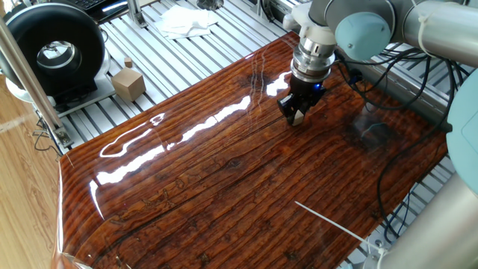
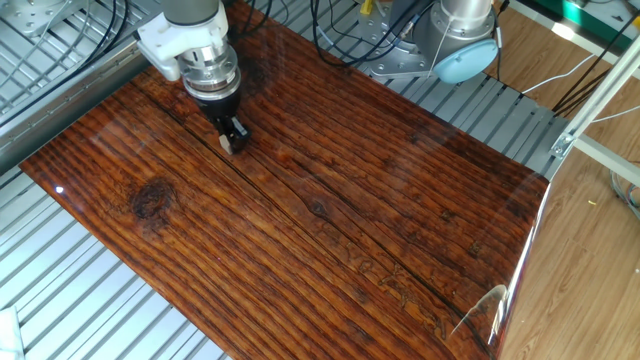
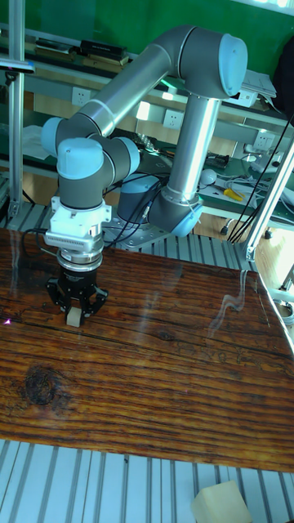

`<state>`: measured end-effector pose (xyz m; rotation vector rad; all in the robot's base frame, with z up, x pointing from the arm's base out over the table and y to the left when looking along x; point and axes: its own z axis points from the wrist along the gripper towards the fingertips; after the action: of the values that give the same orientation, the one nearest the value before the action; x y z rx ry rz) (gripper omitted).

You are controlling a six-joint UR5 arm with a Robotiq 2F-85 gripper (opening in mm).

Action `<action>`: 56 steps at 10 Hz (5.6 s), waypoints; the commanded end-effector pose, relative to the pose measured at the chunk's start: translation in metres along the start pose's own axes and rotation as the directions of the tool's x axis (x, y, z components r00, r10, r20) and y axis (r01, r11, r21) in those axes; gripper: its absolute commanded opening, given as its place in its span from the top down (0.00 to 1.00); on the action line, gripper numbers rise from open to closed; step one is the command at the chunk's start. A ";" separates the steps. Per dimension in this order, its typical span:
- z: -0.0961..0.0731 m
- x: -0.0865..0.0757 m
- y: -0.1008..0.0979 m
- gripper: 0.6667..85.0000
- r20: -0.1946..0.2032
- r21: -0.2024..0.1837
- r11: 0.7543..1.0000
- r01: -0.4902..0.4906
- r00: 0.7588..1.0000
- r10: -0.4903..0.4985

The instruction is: Hold a small block with the gripper and sweep it from left to right on the table

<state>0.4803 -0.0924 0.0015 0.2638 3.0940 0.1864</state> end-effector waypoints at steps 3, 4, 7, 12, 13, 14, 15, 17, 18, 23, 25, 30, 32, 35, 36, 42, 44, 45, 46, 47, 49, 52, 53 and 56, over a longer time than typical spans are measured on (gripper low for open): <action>-0.001 0.003 -0.010 1.00 -0.017 0.034 0.993 0.113 0.994 -0.112; -0.001 0.003 -0.011 1.00 -0.019 0.036 0.992 0.121 0.993 -0.120; -0.002 0.012 -0.017 1.00 -0.056 0.054 0.986 0.159 0.986 -0.156; -0.003 0.001 -0.030 1.00 -0.030 0.109 0.973 0.201 0.979 -0.199; -0.004 -0.002 -0.036 1.00 -0.025 0.131 0.968 0.214 0.977 -0.212; -0.004 -0.003 -0.037 1.00 -0.021 0.138 0.966 0.218 0.976 -0.218; -0.004 -0.003 -0.037 1.00 -0.020 0.138 0.966 0.220 0.975 -0.219; -0.004 -0.004 -0.036 1.00 -0.016 0.135 0.966 0.218 0.976 -0.218; -0.004 -0.005 -0.036 1.00 -0.012 0.137 0.967 0.217 0.976 -0.218; -0.004 -0.010 -0.035 1.00 0.010 0.134 0.974 0.183 0.983 -0.186; -0.003 -0.009 -0.032 1.00 0.009 0.122 0.976 0.179 0.983 -0.182; -0.003 -0.006 -0.025 1.00 0.008 0.103 0.983 0.153 0.988 -0.155; -0.004 -0.005 -0.023 1.00 0.005 0.097 0.984 0.151 0.988 -0.153; -0.003 -0.004 -0.019 1.00 0.006 0.091 0.986 0.142 0.990 -0.143; -0.002 -0.003 -0.018 1.00 0.006 0.091 0.986 0.141 0.990 -0.142; -0.002 -0.002 -0.013 1.00 0.006 0.070 0.988 0.136 0.991 -0.136; -0.002 -0.002 -0.011 1.00 0.004 0.065 0.989 0.134 0.991 -0.134; -0.002 -0.002 -0.011 1.00 0.004 0.064 0.989 0.134 0.991 -0.134; -0.002 -0.001 -0.010 1.00 0.004 0.061 0.989 0.134 0.991 -0.134; -0.002 -0.001 -0.010 1.00 0.004 0.059 0.989 0.134 0.991 -0.134; -0.001 -0.001 -0.008 1.00 0.004 0.054 0.990 0.134 0.991 -0.134; -0.001 -0.001 -0.007 1.00 0.004 0.050 0.990 0.132 0.991 -0.132; -0.001 -0.001 -0.006 1.00 0.004 0.047 0.990 0.130 0.991 -0.131; -0.001 -0.001 -0.005 1.00 0.005 0.042 0.991 0.130 0.991 -0.131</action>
<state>0.4787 -0.1000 0.0005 0.0486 3.1028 0.0949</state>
